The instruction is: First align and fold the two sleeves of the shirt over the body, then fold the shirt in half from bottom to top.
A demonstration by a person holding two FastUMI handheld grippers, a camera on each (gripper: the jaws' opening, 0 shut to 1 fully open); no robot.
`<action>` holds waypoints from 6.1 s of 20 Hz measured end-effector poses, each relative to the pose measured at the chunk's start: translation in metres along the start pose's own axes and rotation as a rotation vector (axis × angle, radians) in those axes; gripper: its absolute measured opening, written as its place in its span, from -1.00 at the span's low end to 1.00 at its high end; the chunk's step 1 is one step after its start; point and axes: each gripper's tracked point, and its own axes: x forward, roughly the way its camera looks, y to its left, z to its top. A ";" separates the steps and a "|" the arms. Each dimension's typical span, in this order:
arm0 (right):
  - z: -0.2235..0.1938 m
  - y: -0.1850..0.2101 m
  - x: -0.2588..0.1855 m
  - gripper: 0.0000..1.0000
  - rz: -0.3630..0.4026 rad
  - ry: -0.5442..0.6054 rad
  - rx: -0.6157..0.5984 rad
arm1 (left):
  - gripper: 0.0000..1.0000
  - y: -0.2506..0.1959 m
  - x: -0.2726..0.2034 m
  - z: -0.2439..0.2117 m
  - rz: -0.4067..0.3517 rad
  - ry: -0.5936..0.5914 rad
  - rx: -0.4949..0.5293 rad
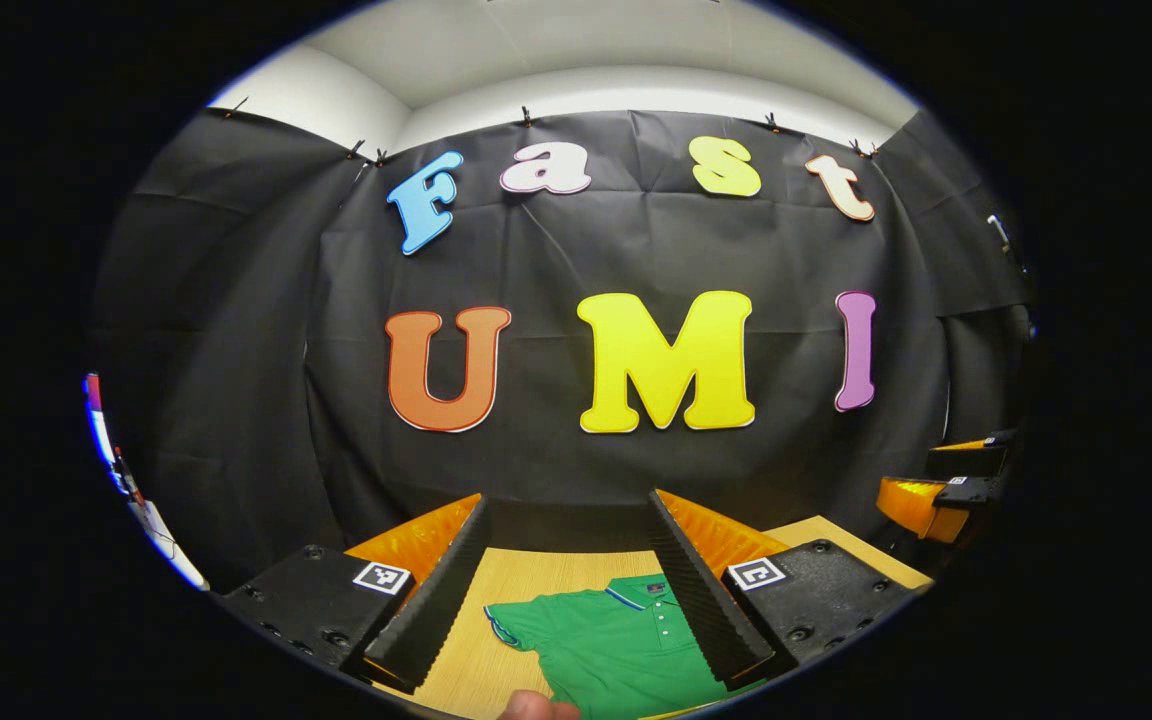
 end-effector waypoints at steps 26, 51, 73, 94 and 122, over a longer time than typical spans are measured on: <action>-0.275 -0.115 0.238 0.96 0.032 0.534 -0.027 | 0.99 -0.010 0.013 -0.023 0.179 0.081 0.050; -0.304 -0.109 0.283 -0.99 0.073 0.630 0.062 | 0.99 -0.028 0.031 -0.048 0.132 0.150 0.061; -0.301 -0.081 0.273 0.46 0.035 0.656 0.020 | 0.99 0.007 0.023 -0.056 0.154 0.147 0.035; -0.278 -0.073 0.266 -1.00 0.120 0.626 0.136 | 0.99 -0.014 0.041 -0.063 0.107 0.167 0.055; -0.211 0.121 0.181 0.93 0.218 0.526 0.063 | 0.99 0.086 0.034 -0.153 0.100 0.262 -0.055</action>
